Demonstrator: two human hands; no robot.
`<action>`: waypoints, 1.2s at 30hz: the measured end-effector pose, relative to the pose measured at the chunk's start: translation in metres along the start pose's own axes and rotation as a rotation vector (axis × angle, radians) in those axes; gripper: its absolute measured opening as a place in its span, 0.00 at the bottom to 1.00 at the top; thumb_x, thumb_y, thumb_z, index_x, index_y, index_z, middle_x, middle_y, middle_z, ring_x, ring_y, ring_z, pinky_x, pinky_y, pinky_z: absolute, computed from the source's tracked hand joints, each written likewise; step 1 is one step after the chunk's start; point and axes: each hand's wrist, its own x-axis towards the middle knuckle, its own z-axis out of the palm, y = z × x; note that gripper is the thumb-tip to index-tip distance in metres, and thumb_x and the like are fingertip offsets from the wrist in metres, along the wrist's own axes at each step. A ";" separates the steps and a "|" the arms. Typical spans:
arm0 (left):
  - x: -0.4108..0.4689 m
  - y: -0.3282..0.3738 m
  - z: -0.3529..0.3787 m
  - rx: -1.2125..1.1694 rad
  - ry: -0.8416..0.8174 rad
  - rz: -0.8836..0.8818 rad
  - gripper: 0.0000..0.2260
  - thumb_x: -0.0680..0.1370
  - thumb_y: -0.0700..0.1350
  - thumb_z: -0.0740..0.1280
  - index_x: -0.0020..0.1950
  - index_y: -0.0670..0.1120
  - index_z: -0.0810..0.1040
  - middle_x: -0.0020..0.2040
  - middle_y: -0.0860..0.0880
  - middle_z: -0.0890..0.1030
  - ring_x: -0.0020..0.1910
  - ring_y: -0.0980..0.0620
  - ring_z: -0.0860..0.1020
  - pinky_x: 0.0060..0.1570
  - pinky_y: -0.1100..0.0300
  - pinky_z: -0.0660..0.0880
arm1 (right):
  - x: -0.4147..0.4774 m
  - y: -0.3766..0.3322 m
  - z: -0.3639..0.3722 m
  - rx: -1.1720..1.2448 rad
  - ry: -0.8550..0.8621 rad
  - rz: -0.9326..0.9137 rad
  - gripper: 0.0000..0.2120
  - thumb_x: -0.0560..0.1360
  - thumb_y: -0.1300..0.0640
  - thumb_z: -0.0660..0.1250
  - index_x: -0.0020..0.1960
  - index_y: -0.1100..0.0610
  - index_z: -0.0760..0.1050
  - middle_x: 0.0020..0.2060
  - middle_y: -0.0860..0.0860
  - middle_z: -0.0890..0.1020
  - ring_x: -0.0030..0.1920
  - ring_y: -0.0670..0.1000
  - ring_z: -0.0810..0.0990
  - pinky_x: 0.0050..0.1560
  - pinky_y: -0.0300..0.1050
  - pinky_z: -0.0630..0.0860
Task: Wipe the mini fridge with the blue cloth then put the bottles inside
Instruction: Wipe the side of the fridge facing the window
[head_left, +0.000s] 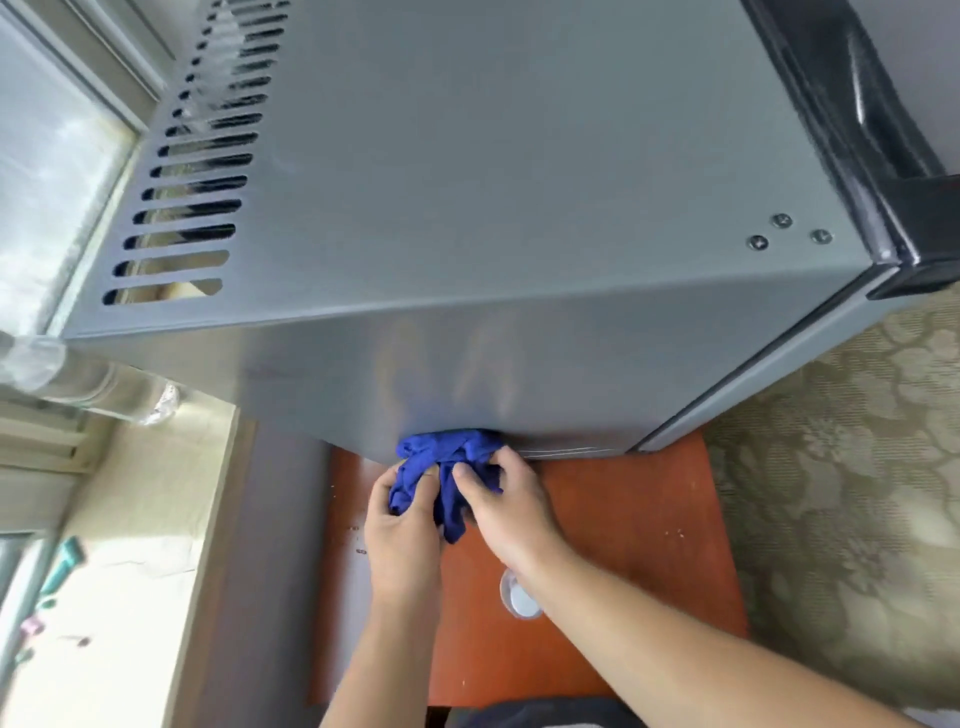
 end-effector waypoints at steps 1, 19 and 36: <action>0.000 0.010 -0.012 -0.022 0.032 0.031 0.09 0.80 0.40 0.70 0.60 0.46 0.80 0.48 0.40 0.86 0.42 0.45 0.81 0.42 0.51 0.78 | -0.004 -0.007 0.014 -0.022 -0.040 -0.027 0.20 0.65 0.37 0.67 0.51 0.47 0.78 0.45 0.47 0.87 0.48 0.51 0.86 0.55 0.55 0.82; -0.008 -0.036 0.058 -0.024 -0.153 -0.244 0.06 0.77 0.39 0.71 0.53 0.44 0.83 0.47 0.38 0.87 0.43 0.42 0.82 0.48 0.44 0.80 | -0.002 0.013 -0.081 0.284 0.154 0.149 0.04 0.81 0.64 0.68 0.55 0.62 0.80 0.50 0.63 0.86 0.48 0.57 0.86 0.47 0.49 0.86; 0.036 -0.115 0.154 0.145 -0.138 -0.540 0.09 0.71 0.36 0.72 0.48 0.46 0.77 0.48 0.39 0.86 0.50 0.37 0.86 0.54 0.36 0.82 | 0.051 0.050 -0.152 0.271 0.230 0.420 0.11 0.83 0.66 0.62 0.64 0.64 0.77 0.54 0.62 0.83 0.45 0.53 0.82 0.50 0.48 0.82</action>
